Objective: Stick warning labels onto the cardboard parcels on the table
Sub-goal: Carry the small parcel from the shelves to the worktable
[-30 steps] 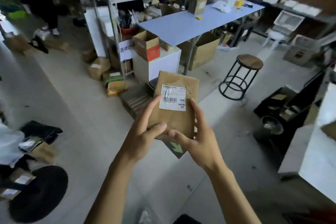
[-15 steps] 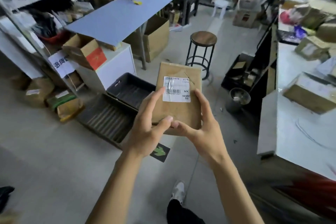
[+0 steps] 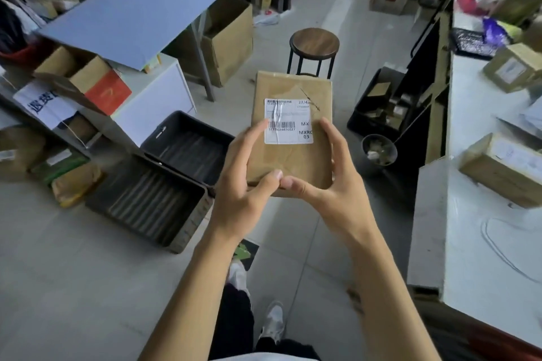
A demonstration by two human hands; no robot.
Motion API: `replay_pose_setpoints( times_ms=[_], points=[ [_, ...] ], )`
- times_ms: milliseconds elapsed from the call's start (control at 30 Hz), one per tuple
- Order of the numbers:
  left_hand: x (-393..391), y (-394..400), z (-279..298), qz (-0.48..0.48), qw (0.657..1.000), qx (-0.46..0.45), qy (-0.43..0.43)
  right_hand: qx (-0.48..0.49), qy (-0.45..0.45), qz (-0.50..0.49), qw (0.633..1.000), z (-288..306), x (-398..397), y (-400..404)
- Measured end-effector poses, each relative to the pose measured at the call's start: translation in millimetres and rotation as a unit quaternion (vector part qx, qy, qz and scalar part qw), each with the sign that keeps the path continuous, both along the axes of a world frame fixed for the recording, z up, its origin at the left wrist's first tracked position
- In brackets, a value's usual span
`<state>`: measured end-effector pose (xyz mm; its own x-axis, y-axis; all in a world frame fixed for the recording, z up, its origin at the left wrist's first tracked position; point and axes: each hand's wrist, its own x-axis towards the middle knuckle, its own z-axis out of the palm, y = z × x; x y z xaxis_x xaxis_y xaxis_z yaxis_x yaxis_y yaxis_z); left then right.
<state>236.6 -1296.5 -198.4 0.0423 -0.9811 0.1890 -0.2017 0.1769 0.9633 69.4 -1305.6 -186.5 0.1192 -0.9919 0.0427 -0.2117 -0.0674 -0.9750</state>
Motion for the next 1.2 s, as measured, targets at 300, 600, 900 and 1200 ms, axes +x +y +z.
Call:
replay_pose_setpoints(
  times_ms=[300, 600, 900, 1200],
  points=[
    [-12.7, -157.4, -18.9, -0.018, 0.998, 0.011, 0.055, 0.003, 0.041, -0.034, 0.999, -7.3, -4.0, -146.8],
    [-21.1, -320.8, 1.3, -0.056, 0.997, 0.019, 0.054, 0.002, 0.058, -0.083, 0.995, 12.1, -8.1, -294.0],
    [-34.2, -466.8, -1.7, -0.031, 0.998, 0.037, 0.037, 0.031, 0.018, -0.058, 0.998, -11.1, -25.2, -452.5],
    [-49.4, -611.4, 8.8, 0.039, 0.998, 0.04, 0.003, 0.023, 0.019, 0.02, 0.999, 1.7, -43.4, -621.5]
  ],
)
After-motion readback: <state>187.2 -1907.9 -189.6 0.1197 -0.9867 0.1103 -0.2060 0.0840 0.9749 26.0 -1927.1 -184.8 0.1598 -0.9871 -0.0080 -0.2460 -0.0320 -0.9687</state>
